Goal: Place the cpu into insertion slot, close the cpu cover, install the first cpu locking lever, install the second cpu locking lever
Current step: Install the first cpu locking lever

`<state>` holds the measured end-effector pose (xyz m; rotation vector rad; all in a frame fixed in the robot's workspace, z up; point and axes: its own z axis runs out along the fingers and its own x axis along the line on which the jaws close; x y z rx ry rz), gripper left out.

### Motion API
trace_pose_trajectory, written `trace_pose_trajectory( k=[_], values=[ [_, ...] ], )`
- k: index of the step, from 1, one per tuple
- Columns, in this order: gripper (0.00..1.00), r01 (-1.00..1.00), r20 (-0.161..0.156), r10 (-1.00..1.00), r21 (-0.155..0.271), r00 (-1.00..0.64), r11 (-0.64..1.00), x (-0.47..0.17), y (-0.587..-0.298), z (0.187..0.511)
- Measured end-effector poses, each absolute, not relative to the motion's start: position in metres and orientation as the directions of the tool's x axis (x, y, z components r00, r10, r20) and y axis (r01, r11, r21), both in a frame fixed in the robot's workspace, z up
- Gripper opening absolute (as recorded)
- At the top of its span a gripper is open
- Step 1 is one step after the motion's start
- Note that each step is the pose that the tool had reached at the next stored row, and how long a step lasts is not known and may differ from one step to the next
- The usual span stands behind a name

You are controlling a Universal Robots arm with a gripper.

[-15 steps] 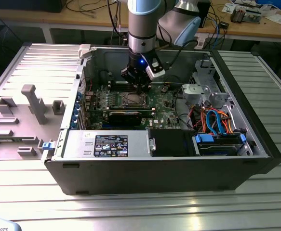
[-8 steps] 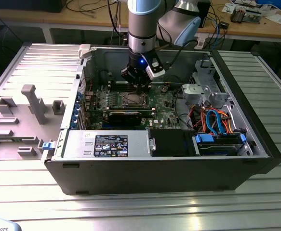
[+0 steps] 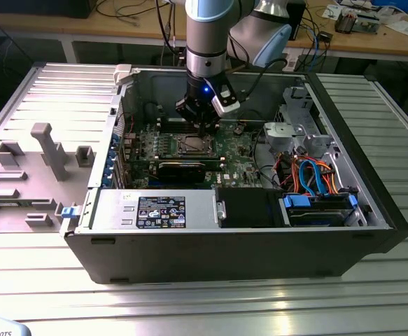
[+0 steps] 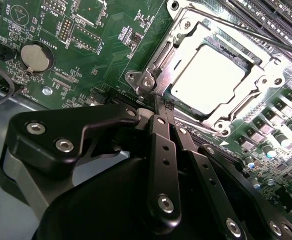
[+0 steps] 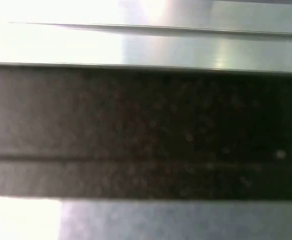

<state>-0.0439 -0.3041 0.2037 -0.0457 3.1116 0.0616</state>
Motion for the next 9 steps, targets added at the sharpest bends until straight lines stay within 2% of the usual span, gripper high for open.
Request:
trace_pose_trajectory(
  k=[9],
  values=[
    [0.11,-0.03,-0.029,-0.029,0.032,-0.999,0.999,-0.0438,-0.3041,0.205]
  ],
)
